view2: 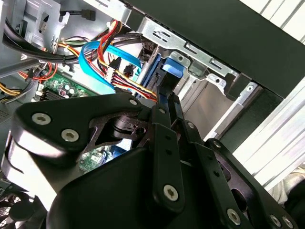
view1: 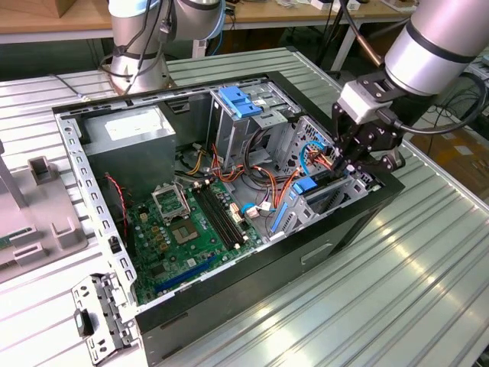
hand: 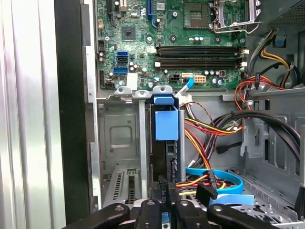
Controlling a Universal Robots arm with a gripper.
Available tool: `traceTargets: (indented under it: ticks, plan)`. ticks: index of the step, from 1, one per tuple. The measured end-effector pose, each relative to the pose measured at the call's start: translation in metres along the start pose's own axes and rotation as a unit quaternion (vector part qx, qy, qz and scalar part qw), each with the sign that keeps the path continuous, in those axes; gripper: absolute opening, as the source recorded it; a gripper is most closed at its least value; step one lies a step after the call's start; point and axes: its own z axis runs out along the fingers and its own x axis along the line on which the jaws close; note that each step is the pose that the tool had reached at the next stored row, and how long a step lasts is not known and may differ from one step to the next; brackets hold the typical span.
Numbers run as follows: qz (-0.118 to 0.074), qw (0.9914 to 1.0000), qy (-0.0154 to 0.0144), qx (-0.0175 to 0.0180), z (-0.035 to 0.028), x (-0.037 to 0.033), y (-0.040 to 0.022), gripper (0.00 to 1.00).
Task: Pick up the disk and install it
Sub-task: 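Insert the first disk wire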
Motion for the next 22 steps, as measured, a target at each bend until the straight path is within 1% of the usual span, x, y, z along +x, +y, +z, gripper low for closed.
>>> traceTargets:
  ticks: [5, 13, 20, 22]
  plan:
    - [0.000, 1.00000, 0.0000, 0.0000, -0.0004, 0.0043, -0.0002, 0.18]
    - [0.000, 1.00000, 0.0000, 0.0000, -0.0006, 0.0085, -0.0003, 0.18]
    - [0.000, 1.00000, 0.0000, 0.0000, -0.0007, 0.0106, -0.0004, 0.18]
    - [0.000, 1.00000, -0.0010, 0.0000, -0.0008, 0.0107, -0.0004, 0.18]
